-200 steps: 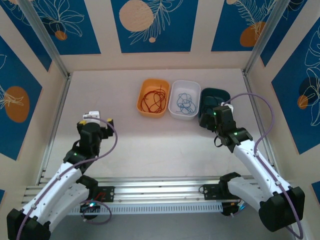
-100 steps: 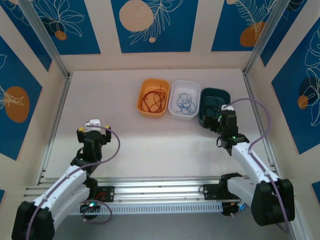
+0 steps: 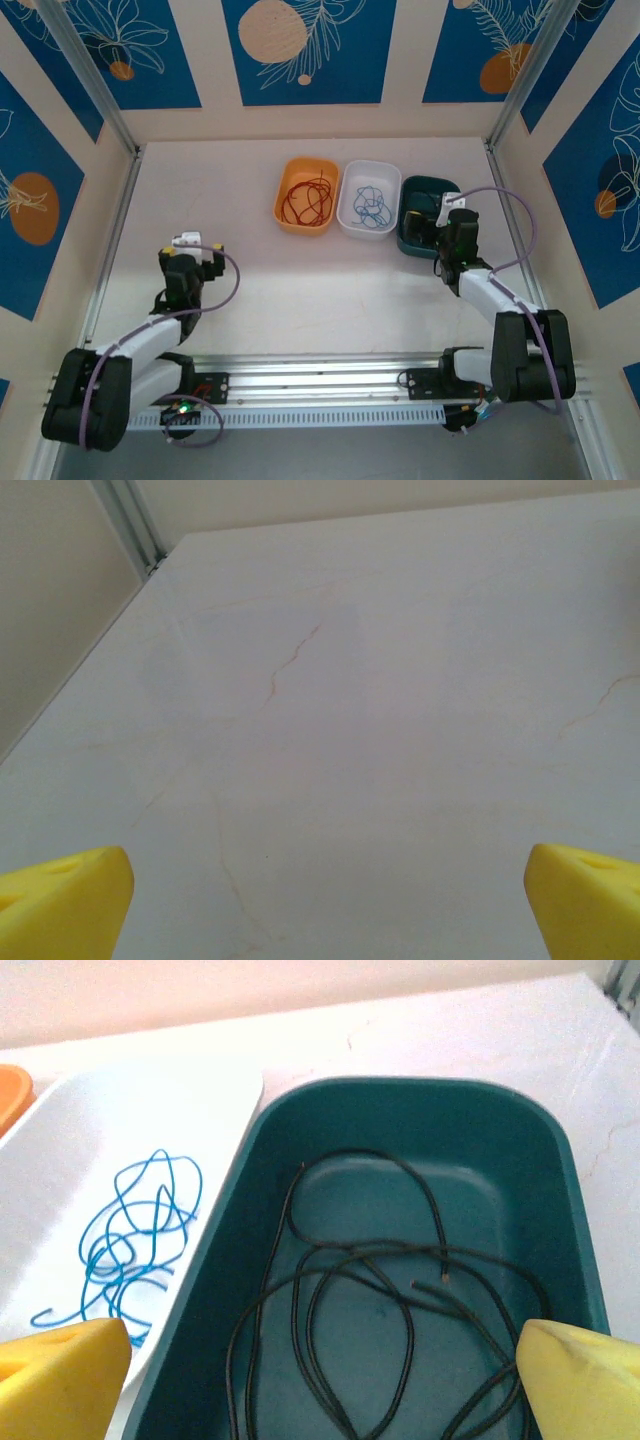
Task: Untangle the cables
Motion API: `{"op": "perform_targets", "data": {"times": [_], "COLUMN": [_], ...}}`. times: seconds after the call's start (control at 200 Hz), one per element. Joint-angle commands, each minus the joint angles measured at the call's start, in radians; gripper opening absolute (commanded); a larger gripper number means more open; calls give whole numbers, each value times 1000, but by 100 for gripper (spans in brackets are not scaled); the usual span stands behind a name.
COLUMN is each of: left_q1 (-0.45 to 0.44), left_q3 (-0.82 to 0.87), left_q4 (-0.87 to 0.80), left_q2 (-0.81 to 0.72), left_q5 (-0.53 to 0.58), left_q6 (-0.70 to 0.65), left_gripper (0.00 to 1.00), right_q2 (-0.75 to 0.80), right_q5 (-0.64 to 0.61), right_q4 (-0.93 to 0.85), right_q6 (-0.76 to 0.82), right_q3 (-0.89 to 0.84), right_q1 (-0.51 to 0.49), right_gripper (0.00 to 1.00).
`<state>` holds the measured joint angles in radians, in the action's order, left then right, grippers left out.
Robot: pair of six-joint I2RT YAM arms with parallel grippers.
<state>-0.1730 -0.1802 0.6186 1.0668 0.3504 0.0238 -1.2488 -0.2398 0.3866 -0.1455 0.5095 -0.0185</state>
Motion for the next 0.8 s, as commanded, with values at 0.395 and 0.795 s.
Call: {"op": "perform_targets", "data": {"times": [0.395,0.795], "left_q1": [60,104], "left_q3": [-43,-44], "left_q4": [345,569], "left_q2": [241,451], "left_q5": [-181,-232], "left_q6": [-44,-41], "left_gripper": [100,100], "right_q2": [-20,35], "right_q5": [75,141], "right_q4": [161,202], "right_q6": [42,16], "right_q3": [-29,-125], "right_q1": [69,60], "right_gripper": [99,99]}}
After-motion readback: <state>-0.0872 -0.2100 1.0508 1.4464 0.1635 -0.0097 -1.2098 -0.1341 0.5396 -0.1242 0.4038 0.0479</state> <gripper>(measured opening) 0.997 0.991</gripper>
